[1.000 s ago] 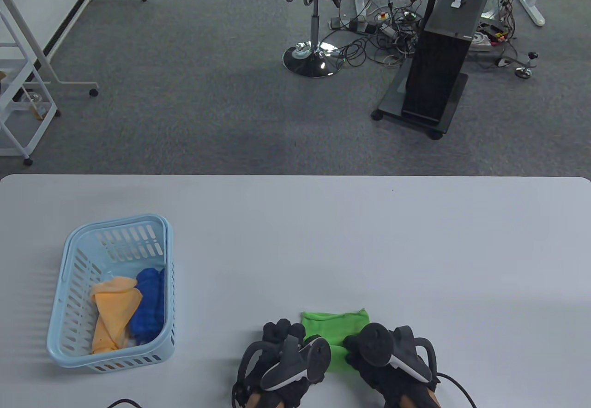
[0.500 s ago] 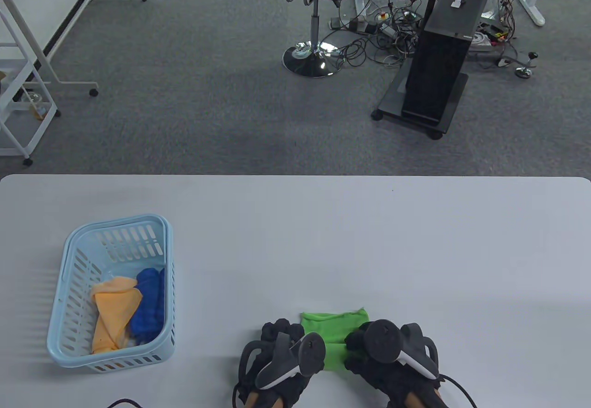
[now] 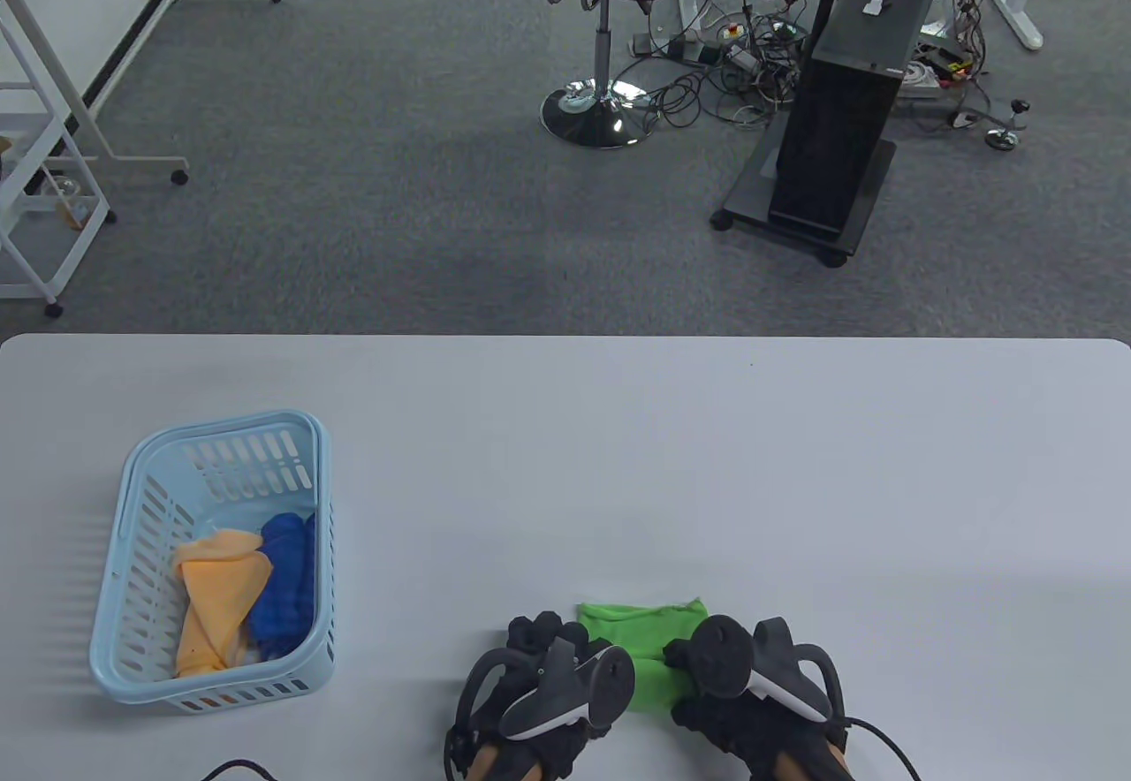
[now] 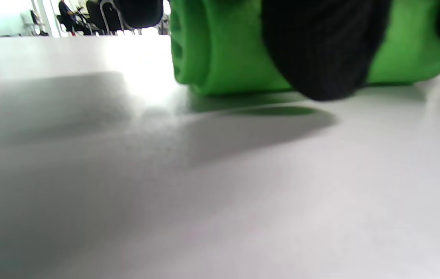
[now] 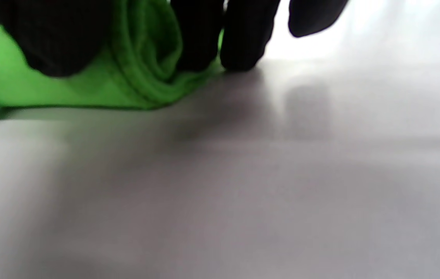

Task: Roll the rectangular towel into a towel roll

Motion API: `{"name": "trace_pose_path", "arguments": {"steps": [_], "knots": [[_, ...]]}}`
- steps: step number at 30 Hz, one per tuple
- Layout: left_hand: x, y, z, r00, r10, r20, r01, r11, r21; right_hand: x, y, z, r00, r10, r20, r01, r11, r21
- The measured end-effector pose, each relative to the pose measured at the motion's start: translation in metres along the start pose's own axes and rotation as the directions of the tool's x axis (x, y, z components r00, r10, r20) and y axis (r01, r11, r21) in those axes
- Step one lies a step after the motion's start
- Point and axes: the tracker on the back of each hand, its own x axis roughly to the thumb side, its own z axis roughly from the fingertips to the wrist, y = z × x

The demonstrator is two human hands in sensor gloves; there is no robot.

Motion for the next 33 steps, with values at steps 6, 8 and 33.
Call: {"name": "trace_pose_path", "arguments": {"steps": [6,8,33], "knots": [[-0.007,0.007,0.001,0.995,0.098,0.001,-0.097,0.995,0.036,-0.003,-0.002,0.000,1.000,-0.012,0.005,0.012,1.000,-0.013],[-0.010,0.009,0.002,0.992,0.130,-0.001,-0.130,0.990,0.055,-0.006,-0.002,0.000,1.000,-0.014,-0.002,0.014,1.000,-0.027],[-0.009,0.008,0.002,0.991,0.133,-0.009,-0.132,0.990,0.040,0.008,-0.002,-0.002,0.998,0.059,0.014,-0.056,0.990,-0.131]]}}
